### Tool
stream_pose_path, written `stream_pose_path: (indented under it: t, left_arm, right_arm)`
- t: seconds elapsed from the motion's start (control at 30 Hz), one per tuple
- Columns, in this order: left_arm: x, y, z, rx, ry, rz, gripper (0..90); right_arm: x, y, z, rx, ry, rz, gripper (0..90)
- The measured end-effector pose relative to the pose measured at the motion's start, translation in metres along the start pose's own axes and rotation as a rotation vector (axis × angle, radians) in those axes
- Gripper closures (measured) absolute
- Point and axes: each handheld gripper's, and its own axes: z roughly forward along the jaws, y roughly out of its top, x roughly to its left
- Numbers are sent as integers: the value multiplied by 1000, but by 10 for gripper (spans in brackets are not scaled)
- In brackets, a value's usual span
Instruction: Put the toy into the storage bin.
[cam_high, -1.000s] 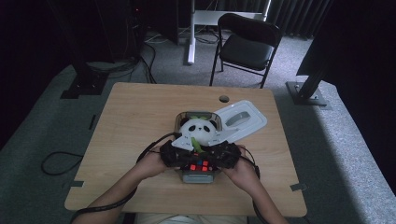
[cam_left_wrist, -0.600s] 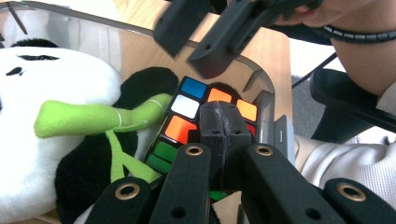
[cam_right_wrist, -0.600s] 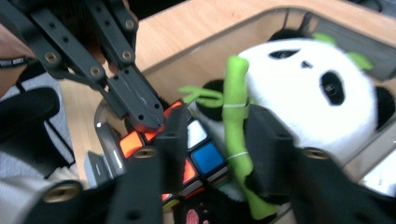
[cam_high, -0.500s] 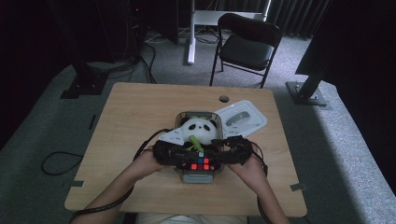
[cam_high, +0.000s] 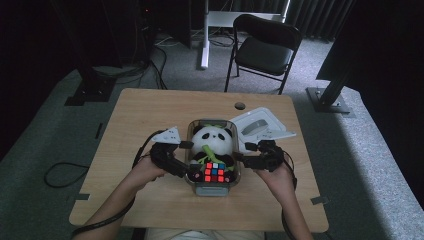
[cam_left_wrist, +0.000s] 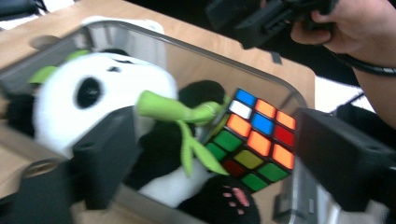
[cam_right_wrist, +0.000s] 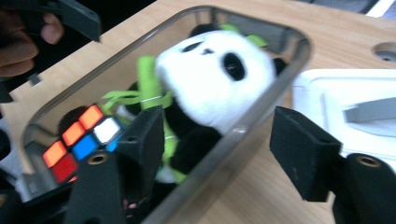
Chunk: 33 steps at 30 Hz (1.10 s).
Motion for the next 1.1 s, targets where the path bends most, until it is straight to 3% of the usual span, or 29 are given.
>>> stream_pose_path:
  t: [0.07, 0.1, 0.17, 0.2, 0.27, 0.37, 0.47, 0.57, 0.63, 0.7, 0.77, 0.83, 1.1]
  left_arm:
    - [3, -3, -5, -7, 25, 0, 58]
    - [5, -4, -7, -5, 46, 2, 4]
    - [10, -7, -12, -17, 76, -8, 4]
    - [12, -9, -14, -32, 99, -3, 4]
    - [18, -14, -17, -51, 140, -20, 4]
    - [25, -24, -18, -76, 226, 2, 5]
    - [35, -36, -18, -105, 226, -32, 5]
    - [43, -47, -17, -101, 233, -44, 5]
    - [47, -53, -16, -91, 245, -55, 5]
    - [52, -60, -15, -79, 253, -74, 5]
    - [56, -68, -14, -82, 254, -99, 5]
    - [58, -76, -12, -70, 255, -118, 5]
    - [61, -89, -10, -62, 275, -142, 5]
  right_arm:
    - [-5, -2, -2, -9, -1, 1, 301]
    - [-5, -3, -2, -6, -44, -20, 288]
    - [-5, -7, -2, -3, -140, -50, 225]
    - [-6, -9, -1, -3, -171, -43, 174]
    - [-11, -11, -2, -9, -164, -1, 148]
    - [-18, -14, -2, -22, -156, 33, 119]
    - [-22, -17, -3, -43, -180, 60, 119]
    - [-27, -19, -6, -63, -191, 83, 143]
    - [-34, -19, -6, -46, -171, 94, 148]
    - [-40, -21, -6, -51, -169, 113, 231]
    - [-46, -23, -4, -35, -171, 127, 225]
    - [-50, -27, -1, -40, -213, 146, 184]
    - [-71, -35, 10, -19, -246, 213, 194]
